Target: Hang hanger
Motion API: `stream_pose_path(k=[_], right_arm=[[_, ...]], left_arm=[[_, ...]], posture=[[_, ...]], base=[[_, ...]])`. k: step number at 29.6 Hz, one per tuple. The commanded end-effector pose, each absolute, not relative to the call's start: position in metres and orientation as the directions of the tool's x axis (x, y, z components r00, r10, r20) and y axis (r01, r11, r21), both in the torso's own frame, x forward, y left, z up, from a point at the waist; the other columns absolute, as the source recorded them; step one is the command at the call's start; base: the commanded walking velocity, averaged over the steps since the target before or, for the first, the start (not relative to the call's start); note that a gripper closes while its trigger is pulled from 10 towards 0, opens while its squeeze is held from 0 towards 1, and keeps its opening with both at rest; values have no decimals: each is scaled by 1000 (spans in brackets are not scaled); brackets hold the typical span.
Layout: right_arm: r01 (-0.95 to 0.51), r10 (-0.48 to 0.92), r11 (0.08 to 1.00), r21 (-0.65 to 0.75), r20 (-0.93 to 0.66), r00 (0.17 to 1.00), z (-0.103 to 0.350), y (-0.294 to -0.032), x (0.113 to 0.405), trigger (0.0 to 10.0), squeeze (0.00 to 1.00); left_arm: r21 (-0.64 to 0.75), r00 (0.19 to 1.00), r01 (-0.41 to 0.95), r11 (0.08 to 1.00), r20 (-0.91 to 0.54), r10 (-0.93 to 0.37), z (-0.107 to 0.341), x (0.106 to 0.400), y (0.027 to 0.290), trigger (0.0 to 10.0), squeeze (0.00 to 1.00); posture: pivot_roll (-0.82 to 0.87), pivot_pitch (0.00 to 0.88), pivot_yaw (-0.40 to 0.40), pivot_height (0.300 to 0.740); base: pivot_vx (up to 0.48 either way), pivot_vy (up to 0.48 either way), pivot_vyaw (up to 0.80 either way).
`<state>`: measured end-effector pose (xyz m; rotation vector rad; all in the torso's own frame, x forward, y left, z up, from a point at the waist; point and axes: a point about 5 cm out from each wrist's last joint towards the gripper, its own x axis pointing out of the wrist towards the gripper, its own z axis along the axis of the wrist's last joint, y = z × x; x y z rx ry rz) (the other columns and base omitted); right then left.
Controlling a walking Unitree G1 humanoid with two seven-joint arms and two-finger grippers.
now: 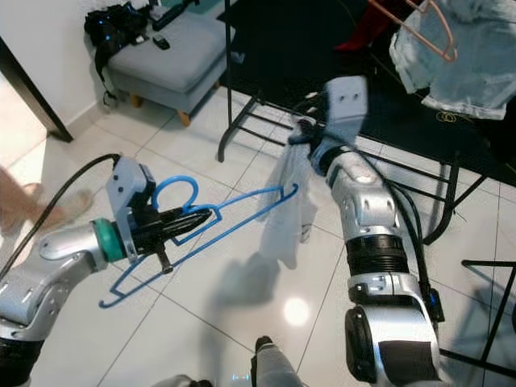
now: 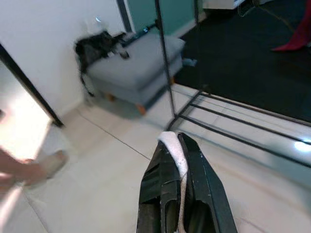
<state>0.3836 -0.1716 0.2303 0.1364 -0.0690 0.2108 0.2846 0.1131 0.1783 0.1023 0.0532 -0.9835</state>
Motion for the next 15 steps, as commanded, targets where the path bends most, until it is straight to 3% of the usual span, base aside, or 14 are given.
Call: stream_pose_path(k=[1, 2, 4, 6, 15], right_arm=[[-268, 256, 955, 129, 106, 961, 240, -161, 382, 10000, 0], [-303, 292, 946, 117, 103, 951, 241, -155, 379, 10000, 0], [-303, 292, 946, 117, 103, 951, 241, -155, 379, 10000, 0], [-367, 362, 929, 52, 79, 929, 239, -144, 370, 10000, 0], [-395, 399, 914, -91, 28, 916, 227, -133, 364, 10000, 0]], left_arm=[[64, 590, 807, 587, -96, -802, 174, 290, 107, 10000, 0], [47, 635, 772, 634, -87, -767, 172, 295, 103, 10000, 0], [47, 635, 772, 634, -87, -767, 172, 295, 103, 10000, 0], [3, 715, 696, 718, -83, -694, 166, 304, 97, 10000, 0], [-25, 808, 584, 811, -76, -584, 162, 315, 98, 10000, 0]], posture=[[-80, 105, 110, 737], [-82, 105, 109, 737], [-82, 105, 109, 737], [-92, 110, 106, 737], [-92, 114, 109, 737]], base=[[0, 0, 0], [0, 0, 0], [0, 0, 0], [0, 0, 0], [0, 0, 0]])
